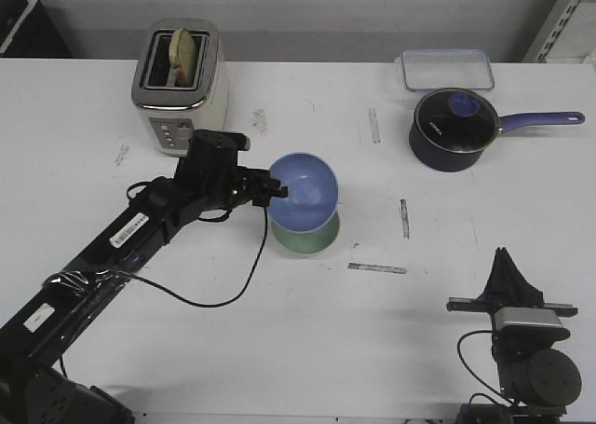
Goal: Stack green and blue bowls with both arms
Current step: 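Lift the blue bowl with the left gripper and place it onto the green bowl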
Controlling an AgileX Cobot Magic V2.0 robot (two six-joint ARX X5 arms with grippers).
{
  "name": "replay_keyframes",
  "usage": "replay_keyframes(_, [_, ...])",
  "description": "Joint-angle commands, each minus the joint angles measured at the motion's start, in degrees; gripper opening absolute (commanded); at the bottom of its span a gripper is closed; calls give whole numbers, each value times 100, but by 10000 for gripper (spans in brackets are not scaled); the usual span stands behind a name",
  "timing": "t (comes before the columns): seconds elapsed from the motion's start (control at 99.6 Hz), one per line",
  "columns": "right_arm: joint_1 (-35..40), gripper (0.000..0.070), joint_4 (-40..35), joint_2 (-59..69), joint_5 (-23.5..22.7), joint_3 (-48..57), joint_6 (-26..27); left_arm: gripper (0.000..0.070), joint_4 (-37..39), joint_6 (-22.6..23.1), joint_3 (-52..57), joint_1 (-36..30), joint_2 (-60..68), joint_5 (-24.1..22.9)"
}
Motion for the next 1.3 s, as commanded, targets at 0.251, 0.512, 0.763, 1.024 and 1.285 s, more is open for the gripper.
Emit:
replay_keyframes(0.251, [9,10,59,-7,0,-17,59,2,-31,-203,118,-232,699,26])
replay_keyframes(0.512, [9,10,59,-7,0,-17,59,3,-339,-645,118,-219,1062,15])
replay_keyframes(0.763, [9,10,59,-7,0,-17,59,131,-345,-632,120,-219,1137,15])
replay_keyframes(1.024, [9,10,59,-7,0,-17,59,177,-361,-629,120,-219,1086,15])
replay_keyframes(1.285, [9,10,59,-7,0,-17,59,305,-433,-586,118,-219,743,15])
